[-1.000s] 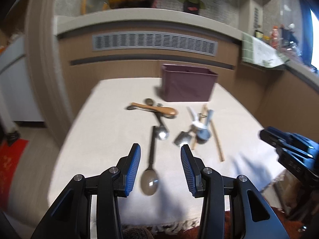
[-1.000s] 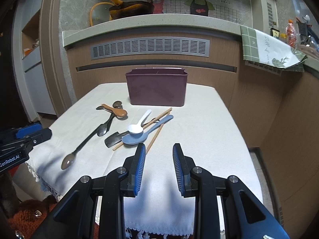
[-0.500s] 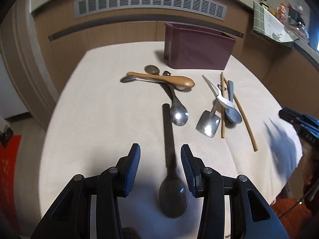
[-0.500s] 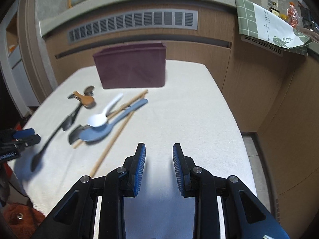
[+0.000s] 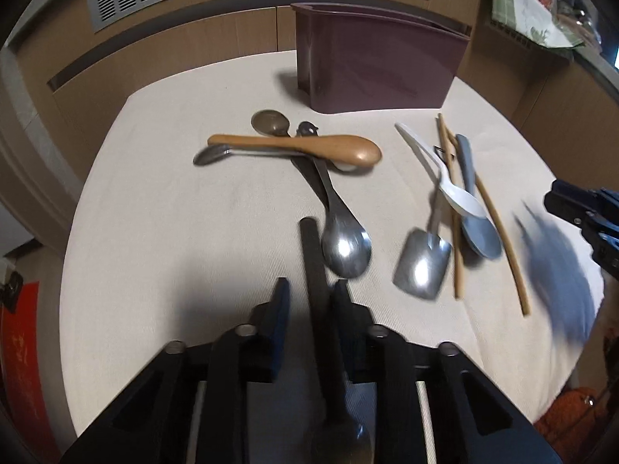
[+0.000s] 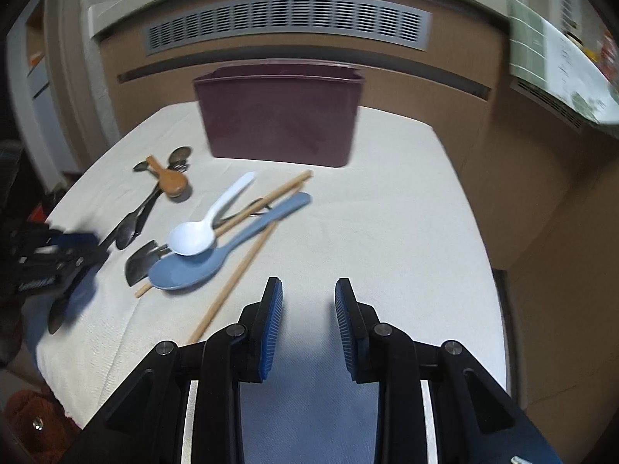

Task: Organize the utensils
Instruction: 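Grasp the white plastic spoon with the right tool while the left grasps a dark-handled spoon, then lower both held utensils into the maroon caddy and open both tools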

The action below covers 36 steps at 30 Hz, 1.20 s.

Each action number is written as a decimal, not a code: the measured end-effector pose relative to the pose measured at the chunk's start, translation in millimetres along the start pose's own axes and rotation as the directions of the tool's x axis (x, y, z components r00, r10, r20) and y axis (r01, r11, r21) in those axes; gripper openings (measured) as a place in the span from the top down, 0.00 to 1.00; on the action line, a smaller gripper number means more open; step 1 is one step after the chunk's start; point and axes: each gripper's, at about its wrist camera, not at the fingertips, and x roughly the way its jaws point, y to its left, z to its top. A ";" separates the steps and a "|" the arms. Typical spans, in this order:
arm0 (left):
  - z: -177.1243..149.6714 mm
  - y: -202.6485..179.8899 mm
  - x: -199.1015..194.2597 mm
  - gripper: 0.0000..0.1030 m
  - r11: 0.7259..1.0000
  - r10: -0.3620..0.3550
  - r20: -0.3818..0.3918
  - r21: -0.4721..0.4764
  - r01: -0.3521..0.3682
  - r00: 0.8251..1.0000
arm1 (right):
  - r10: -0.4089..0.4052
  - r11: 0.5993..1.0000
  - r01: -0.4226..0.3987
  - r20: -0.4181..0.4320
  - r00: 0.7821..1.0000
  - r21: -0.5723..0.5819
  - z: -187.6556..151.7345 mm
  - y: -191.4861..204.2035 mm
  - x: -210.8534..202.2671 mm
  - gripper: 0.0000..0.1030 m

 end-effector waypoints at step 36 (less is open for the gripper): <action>58.7 11.4 -66.6 0.88 0.956 -0.048 0.422 -0.242 0.164 0.905 | 0.201 0.978 -0.204 0.060 0.978 0.052 66.3 -3.9 35.0 0.92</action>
